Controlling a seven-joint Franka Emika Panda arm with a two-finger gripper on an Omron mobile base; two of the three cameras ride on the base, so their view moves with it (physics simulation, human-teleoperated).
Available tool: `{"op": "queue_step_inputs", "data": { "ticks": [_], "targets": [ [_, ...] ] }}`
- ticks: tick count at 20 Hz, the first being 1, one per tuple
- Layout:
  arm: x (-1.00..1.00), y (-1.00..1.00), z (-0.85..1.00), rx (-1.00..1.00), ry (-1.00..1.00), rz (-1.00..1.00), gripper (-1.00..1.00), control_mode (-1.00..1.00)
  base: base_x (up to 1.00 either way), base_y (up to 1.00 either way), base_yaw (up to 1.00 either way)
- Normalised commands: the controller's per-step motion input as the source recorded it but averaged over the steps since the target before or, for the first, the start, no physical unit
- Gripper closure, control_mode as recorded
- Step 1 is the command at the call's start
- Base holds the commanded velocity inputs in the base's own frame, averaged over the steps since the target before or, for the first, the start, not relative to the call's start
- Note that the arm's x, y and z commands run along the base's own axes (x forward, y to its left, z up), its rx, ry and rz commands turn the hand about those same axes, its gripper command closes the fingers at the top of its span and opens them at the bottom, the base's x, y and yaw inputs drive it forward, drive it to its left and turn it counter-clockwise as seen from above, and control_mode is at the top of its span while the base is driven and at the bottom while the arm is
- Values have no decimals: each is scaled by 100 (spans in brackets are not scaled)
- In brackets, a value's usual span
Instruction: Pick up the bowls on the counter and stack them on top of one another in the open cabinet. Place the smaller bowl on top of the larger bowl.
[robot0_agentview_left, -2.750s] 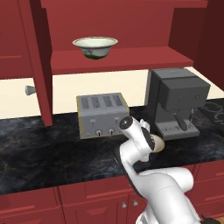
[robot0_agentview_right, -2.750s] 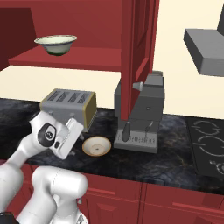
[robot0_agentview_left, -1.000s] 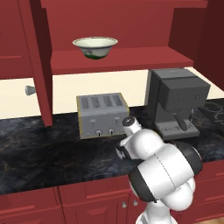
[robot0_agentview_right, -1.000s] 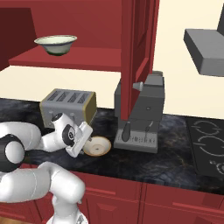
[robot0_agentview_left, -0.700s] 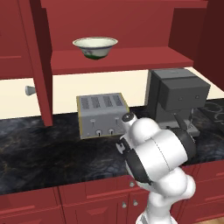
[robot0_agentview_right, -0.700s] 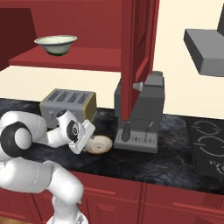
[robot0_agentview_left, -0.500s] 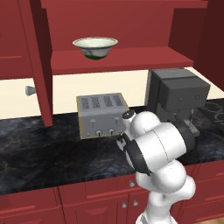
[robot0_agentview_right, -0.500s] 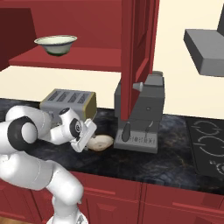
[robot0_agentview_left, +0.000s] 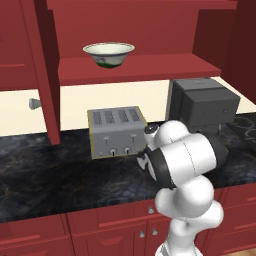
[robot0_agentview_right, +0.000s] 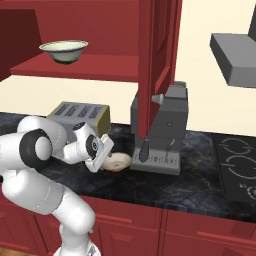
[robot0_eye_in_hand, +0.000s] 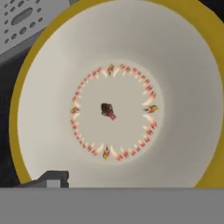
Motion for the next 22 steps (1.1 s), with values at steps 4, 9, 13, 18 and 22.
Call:
{"op": "queue_step_inputs", "data": {
  "ticks": [4,9,13,18,22],
  "targets": [
    [0,0,-17,4,-14,-14,100,-100,0,0,0],
    [-1,0,-13,5,-13,-14,100,-100,0,0,0],
    [-30,8,0,3,-12,-11,100,-100,0,0,0],
    [-50,20,2,0,-10,-4,100,-100,0,0,0],
    [-41,25,34,-4,-1,4,100,-100,0,0,0]
  ]
}}
